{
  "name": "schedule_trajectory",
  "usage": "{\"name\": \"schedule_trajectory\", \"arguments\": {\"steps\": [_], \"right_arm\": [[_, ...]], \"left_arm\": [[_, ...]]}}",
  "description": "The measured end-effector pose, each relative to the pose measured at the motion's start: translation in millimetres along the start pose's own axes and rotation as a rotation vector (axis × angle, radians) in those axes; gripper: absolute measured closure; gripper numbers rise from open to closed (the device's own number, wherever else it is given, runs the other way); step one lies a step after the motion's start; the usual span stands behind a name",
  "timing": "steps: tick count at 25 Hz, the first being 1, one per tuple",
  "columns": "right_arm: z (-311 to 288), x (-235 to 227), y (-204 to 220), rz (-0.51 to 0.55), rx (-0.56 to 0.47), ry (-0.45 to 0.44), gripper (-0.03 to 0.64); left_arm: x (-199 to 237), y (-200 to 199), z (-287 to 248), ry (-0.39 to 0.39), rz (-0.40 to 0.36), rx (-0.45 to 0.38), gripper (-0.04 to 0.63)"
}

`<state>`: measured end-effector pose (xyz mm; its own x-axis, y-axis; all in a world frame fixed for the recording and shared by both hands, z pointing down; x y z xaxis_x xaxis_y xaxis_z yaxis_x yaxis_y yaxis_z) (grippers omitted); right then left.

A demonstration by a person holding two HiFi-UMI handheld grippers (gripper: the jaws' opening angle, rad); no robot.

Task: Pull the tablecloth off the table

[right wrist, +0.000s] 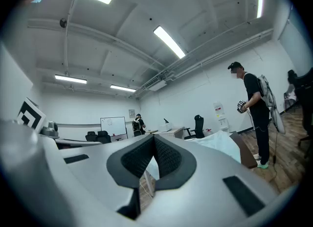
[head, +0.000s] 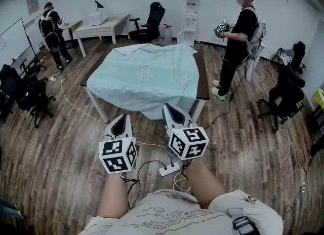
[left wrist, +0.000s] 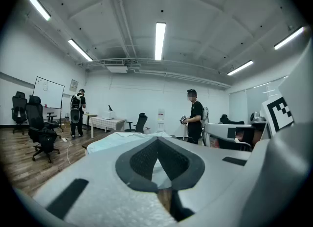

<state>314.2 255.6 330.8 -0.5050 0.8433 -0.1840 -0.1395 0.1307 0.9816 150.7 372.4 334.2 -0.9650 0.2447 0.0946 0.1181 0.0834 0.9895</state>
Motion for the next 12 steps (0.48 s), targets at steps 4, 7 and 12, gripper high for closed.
{"name": "schedule_trajectory", "arguments": {"steps": [4,7,12], "right_arm": [[-5,-2,3,0.0,0.008,0.005,0.604],[-10,0,8,0.007,0.012,0.005,0.604],[-19,6,12,0.065,0.005,0.043,0.603]], "left_arm": [[1,1,-5,0.009,-0.005,0.004,0.581],[6,3,-8,0.014,-0.004,0.004,0.581],[23,9,-13,0.019,-0.003,0.015,0.581]]}}
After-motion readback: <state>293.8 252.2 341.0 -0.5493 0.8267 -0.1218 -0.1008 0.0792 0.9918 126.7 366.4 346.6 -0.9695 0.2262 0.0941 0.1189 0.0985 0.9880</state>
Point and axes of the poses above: the fingertips, and each gripper's own axes: z backward along the fingers, x to its left, y out of its underside, the point moved 8 cm from there along z, backward along the fingers, and after that the axes turned 2 degrees about -y, right-handed, at the moved point
